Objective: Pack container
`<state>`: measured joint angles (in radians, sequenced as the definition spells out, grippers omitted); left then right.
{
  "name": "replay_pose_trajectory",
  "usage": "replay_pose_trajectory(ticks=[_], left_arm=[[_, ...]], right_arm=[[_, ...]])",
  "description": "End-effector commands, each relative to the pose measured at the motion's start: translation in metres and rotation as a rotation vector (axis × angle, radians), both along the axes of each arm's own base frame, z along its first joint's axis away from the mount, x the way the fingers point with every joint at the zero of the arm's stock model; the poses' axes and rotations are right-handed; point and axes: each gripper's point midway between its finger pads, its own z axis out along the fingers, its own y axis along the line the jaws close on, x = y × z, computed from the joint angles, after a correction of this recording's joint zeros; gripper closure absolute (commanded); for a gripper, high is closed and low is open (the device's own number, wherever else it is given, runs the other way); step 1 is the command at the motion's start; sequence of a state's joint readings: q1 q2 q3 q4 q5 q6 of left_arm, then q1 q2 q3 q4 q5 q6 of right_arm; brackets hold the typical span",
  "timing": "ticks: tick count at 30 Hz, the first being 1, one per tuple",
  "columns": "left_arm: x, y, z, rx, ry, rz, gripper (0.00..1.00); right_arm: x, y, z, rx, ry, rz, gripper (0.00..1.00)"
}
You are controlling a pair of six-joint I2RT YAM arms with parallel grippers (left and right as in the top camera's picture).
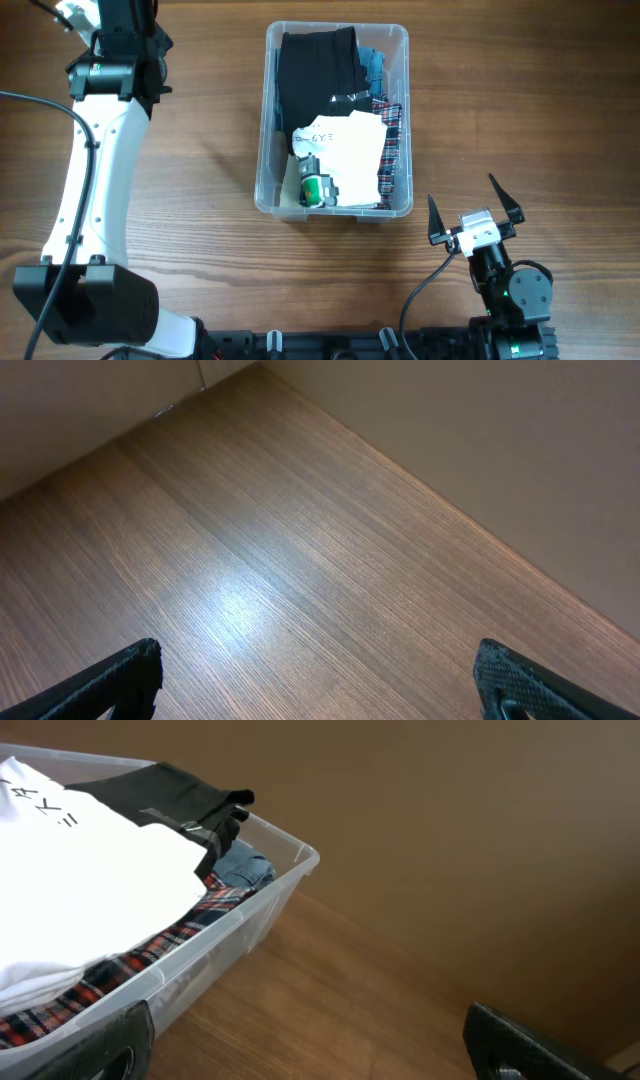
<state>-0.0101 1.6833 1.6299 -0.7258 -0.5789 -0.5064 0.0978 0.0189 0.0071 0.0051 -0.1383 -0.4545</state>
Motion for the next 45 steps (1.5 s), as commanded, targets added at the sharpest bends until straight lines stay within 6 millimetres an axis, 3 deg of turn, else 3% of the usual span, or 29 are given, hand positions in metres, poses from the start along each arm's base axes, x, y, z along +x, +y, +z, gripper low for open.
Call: replay_pose_trajectory(ticks=[1, 10, 12, 15, 19, 23, 24, 29, 32, 35, 38, 40, 45], left_arm=[[0.000, 0.004, -0.001, 0.015, 0.006, 0.013, 0.00], [0.000, 0.001, -0.003, 0.005, 0.008, 0.001, 0.00], [-0.002, -0.001, 0.005, -0.002, -0.011, -0.006, 0.00], [-0.010, -0.010, 0.029, -0.003, -0.067, -0.028, 0.00], [-0.030, -0.034, 0.075, -0.010, -0.180, -0.087, 0.00], [-0.061, -0.059, 0.125, -0.027, -0.311, -0.157, 0.00], [-0.076, -0.066, 0.145, -0.037, -0.368, -0.183, 0.00], [-0.126, -0.065, 0.195, -0.058, -0.521, -0.205, 0.00], [-0.150, -0.060, 0.209, -0.064, -0.578, -0.204, 0.00], [-0.169, -0.056, 0.206, -0.066, -0.596, -0.203, 0.00], [-0.187, -0.052, 0.183, -0.063, -0.575, -0.204, 0.00], [-0.204, -0.048, 0.145, -0.060, -0.533, -0.205, 0.00], [-0.226, -0.053, 0.052, -0.090, -0.431, -0.260, 0.00]], right_arm=[[-0.002, 0.002, 0.005, -0.015, -0.026, 0.017, 0.00], [-0.002, 0.002, 0.005, -0.015, -0.026, 0.017, 0.00], [-0.002, 0.002, 0.005, -0.015, -0.026, 0.017, 0.00], [-0.002, 0.002, 0.005, -0.015, -0.026, 0.017, 0.00], [-0.002, 0.002, 0.005, -0.015, -0.026, 0.017, 0.00], [-0.002, 0.002, 0.005, -0.015, -0.026, 0.017, 0.00], [-0.002, 0.002, 0.005, -0.015, -0.026, 0.017, 0.00], [-0.002, 0.002, 0.005, -0.015, -0.025, 0.017, 0.00], [-0.001, 0.002, 0.004, -0.015, -0.024, 0.017, 0.00], [-0.001, 0.002, 0.004, -0.015, -0.021, 0.018, 0.00], [-0.001, 0.002, 0.003, -0.015, -0.018, 0.018, 0.00], [-0.001, 0.002, 0.003, -0.015, -0.018, 0.017, 0.00], [-0.001, 0.002, 0.003, -0.016, -0.018, 0.018, 0.00]])
